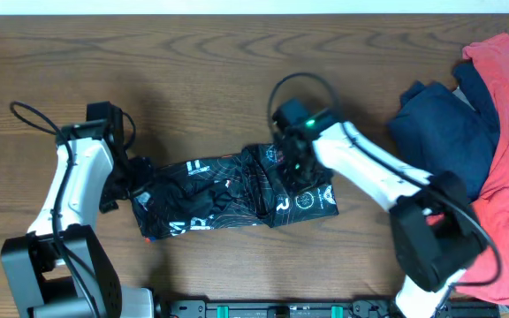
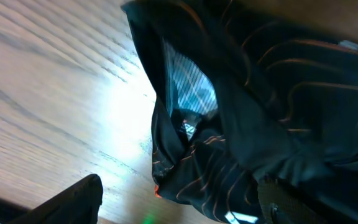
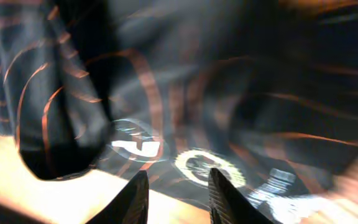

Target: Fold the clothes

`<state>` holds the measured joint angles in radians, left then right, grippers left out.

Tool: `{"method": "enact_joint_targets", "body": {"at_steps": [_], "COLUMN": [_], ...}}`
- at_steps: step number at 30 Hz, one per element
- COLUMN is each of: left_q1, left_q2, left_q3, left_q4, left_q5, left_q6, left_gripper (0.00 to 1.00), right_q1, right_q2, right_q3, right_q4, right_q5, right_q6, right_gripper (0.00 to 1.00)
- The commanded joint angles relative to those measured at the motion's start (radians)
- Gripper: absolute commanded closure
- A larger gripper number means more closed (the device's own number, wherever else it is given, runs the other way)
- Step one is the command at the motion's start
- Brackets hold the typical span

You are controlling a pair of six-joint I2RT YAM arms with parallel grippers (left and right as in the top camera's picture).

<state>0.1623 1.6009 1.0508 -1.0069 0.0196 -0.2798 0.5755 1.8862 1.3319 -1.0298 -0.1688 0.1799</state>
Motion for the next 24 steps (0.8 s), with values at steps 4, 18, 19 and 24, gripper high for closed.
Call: {"method": "enact_joint_targets", "body": {"at_steps": [4,18,19,24], "left_q1": [0.011,0.011,0.011,0.014], "left_q2": [0.021,0.191,0.191,0.18], "left_q3": [-0.086,-0.197,-0.197,-0.191], "left_q4": [0.107,0.293,0.291,0.291], "left_q5": [0.091,0.299,0.314,0.328], "left_q6": [0.143,0.205,0.205,0.212], "left_gripper": [0.17,0.27,0.35,0.76], "right_q1": [-0.061,-0.073,-0.073,-0.073], "right_q2": [-0.045,-0.045,-0.045,-0.045], "right_q3": [0.013,0.013,0.013,0.013], "right_q4": [-0.008,-0.011,-0.011,-0.014], "right_q5": [0.064,0.064,0.064,0.064], "right_q6": [0.051,0.051,0.051,0.051], "right_gripper": [0.68,0.68,0.68,0.68]}}
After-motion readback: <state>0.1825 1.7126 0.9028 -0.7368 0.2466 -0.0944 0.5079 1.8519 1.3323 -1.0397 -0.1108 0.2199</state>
